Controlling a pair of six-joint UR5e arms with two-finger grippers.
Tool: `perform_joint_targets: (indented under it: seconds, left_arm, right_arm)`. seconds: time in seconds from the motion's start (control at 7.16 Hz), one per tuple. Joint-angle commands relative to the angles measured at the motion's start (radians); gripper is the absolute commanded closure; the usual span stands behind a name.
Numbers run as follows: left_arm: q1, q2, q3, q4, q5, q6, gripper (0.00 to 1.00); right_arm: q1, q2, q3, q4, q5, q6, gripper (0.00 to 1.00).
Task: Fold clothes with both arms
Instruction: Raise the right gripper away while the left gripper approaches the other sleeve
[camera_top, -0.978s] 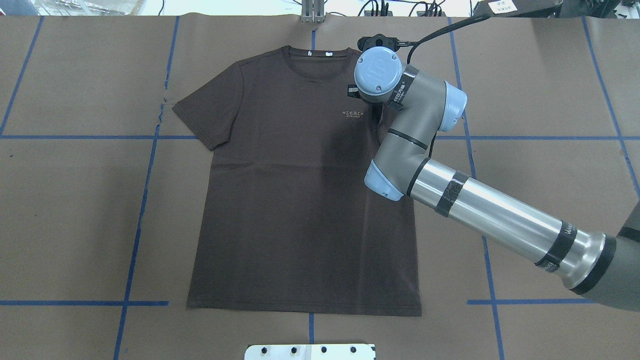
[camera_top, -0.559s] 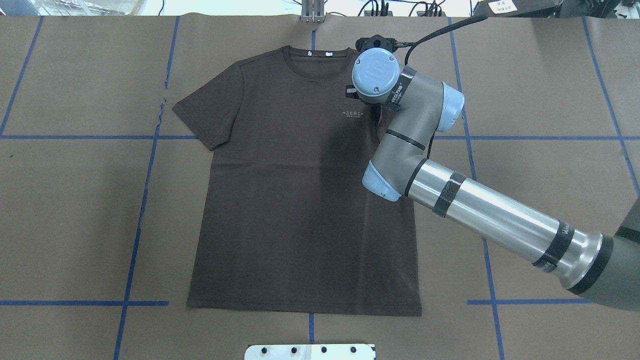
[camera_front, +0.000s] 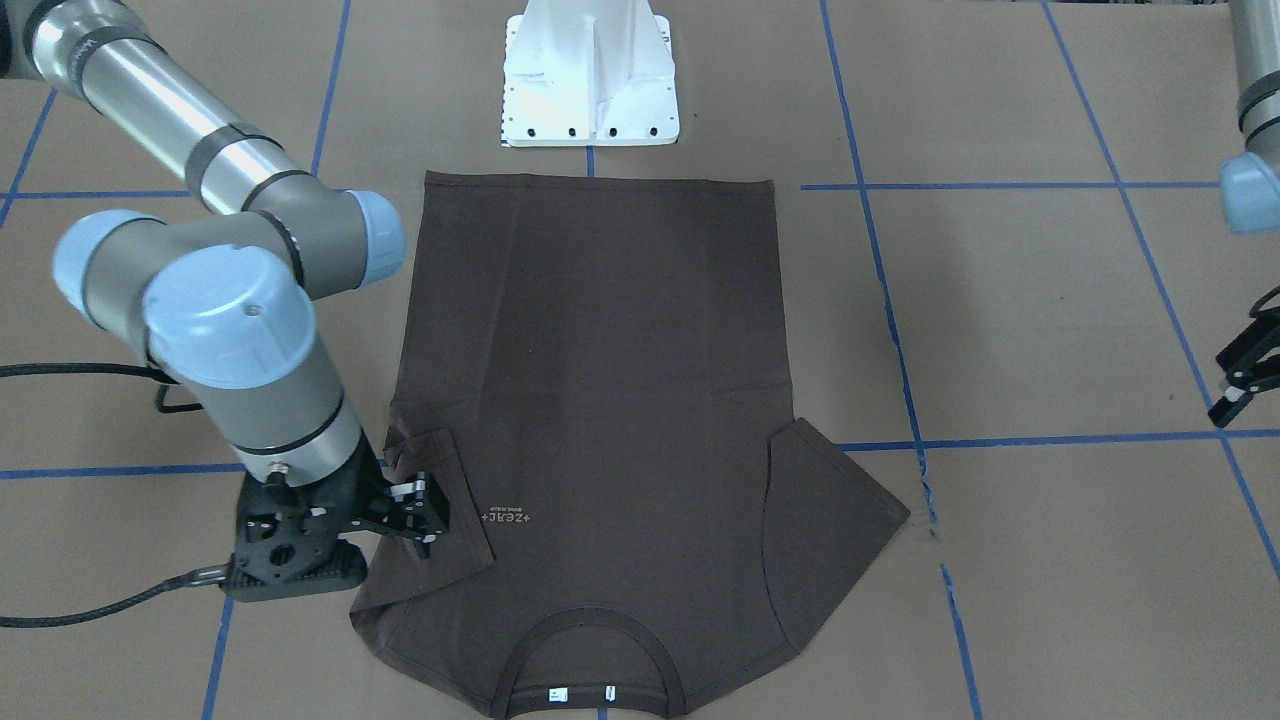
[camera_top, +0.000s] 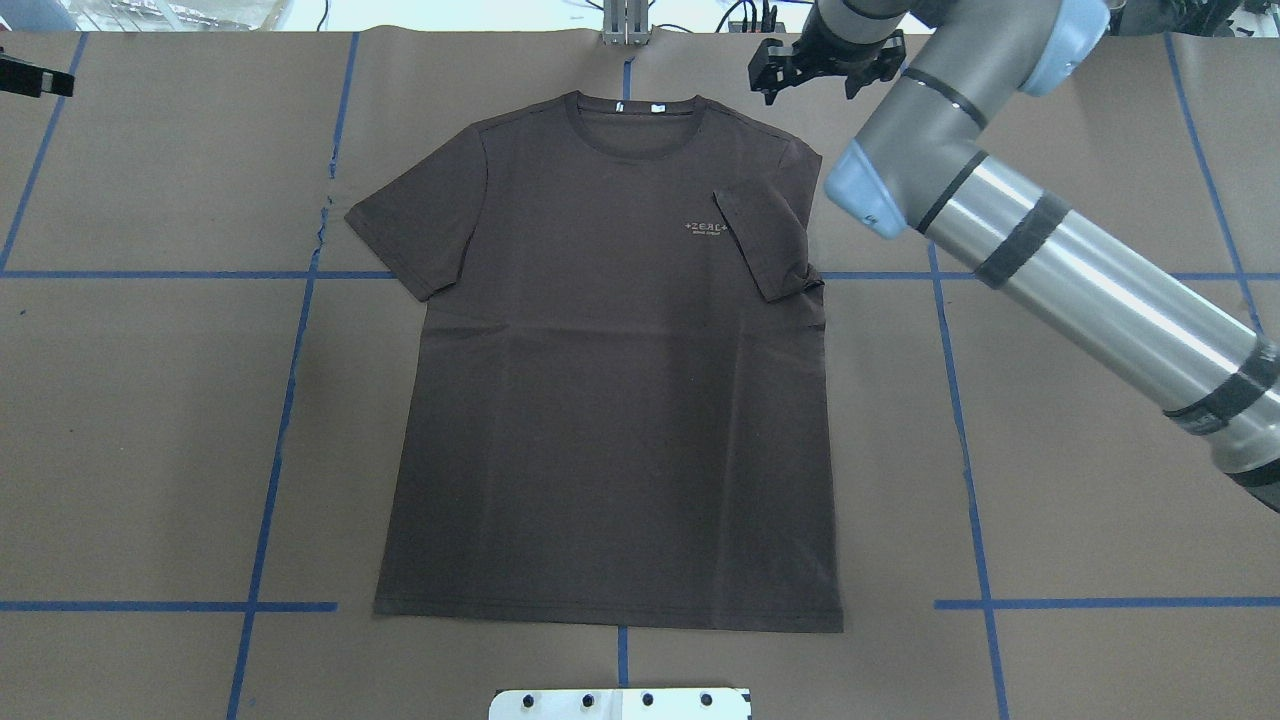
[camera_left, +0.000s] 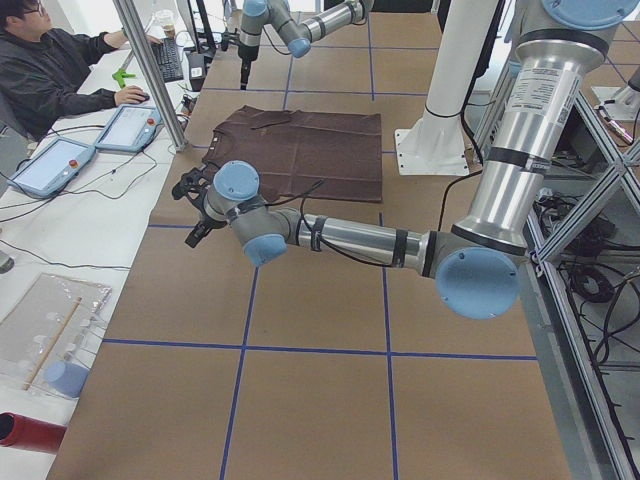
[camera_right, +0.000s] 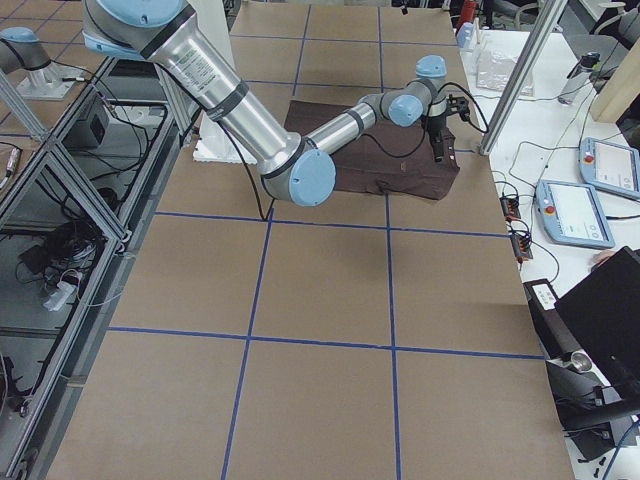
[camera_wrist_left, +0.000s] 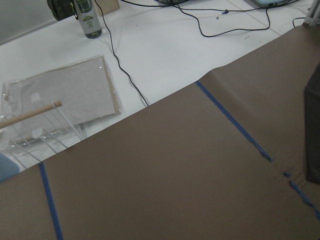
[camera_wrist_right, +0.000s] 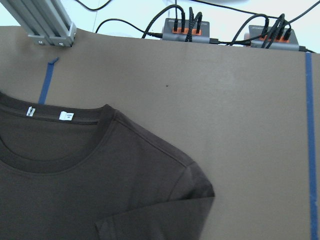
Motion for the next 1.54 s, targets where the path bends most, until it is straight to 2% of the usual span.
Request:
perform_joint_targets:
  seconds: [0.0, 0.14, 0.42, 0.56, 0.7, 1.4]
  left_arm:
    - [0.150, -0.068, 0.022, -0.001, 0.209, -0.332, 0.10]
    - [0.208, -0.109, 0.059, -0.003, 0.260, -0.420, 0.13]
    - [0.354, -0.169, 0.129, 0.006, 0.462, -0.544, 0.13]
    - [0.412, -0.192, 0.163, 0.006, 0.510, -0.586, 0.17]
    - [0.444, -0.197, 0.185, 0.006, 0.544, -0.588, 0.21]
    - [0.494, -0.228, 0.245, 0.009, 0.552, -0.574, 0.30]
  right_arm:
    - [0.117, -0.153, 0.120, 0.002, 0.132, -0.162, 0.00]
    - [0.151, -0.196, 0.137, 0.008, 0.163, -0.225, 0.00]
    - [0.155, -0.213, 0.146, 0.009, 0.157, -0.238, 0.00]
    - [0.155, -0.216, 0.146, 0.010, 0.155, -0.238, 0.00]
    - [0.155, -0.218, 0.146, 0.010, 0.154, -0.238, 0.00]
    - [0.155, -0.219, 0.145, 0.010, 0.149, -0.238, 0.00]
